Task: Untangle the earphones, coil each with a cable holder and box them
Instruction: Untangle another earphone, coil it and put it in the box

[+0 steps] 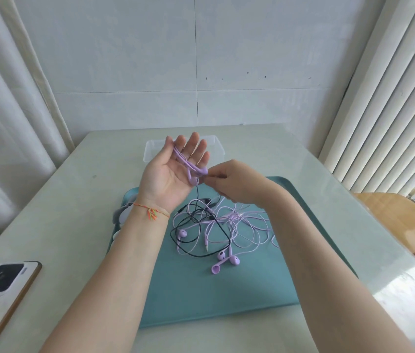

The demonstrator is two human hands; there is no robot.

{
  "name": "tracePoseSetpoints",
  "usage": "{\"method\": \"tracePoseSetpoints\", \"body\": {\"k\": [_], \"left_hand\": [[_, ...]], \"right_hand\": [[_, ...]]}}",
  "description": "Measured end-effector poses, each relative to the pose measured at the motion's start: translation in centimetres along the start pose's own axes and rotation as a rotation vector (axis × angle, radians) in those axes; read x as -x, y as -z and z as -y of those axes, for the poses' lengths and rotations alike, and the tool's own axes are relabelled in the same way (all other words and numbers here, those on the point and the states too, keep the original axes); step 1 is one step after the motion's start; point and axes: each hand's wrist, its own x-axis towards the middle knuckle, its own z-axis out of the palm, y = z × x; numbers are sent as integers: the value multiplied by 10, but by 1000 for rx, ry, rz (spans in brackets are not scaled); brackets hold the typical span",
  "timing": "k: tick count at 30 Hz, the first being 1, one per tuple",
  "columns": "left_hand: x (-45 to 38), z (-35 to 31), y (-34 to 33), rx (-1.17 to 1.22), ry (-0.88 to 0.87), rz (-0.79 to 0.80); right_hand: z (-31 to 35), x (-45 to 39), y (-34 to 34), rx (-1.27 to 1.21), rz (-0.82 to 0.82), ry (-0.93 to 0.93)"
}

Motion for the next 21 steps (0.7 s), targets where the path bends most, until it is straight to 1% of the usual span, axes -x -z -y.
{"method": "tracePoseSetpoints", "body": {"k": [6,9,12,16,21], "left_hand": [[0,1,0,-157,-84,-72],[-1,3,0,-283,-69,-114],[0,5,-1,-341,-36,-115],[0,4,-1,-338,-20,-122],[-4,3,3,-251,-80,-177]], "right_hand": [[2,0,-1,92,56,-3],[7,2,2,123,20,17],[8,3,8,164,-30,20],[7,8,14,215,-3,9],[10,11,14,235,43,17]]}}
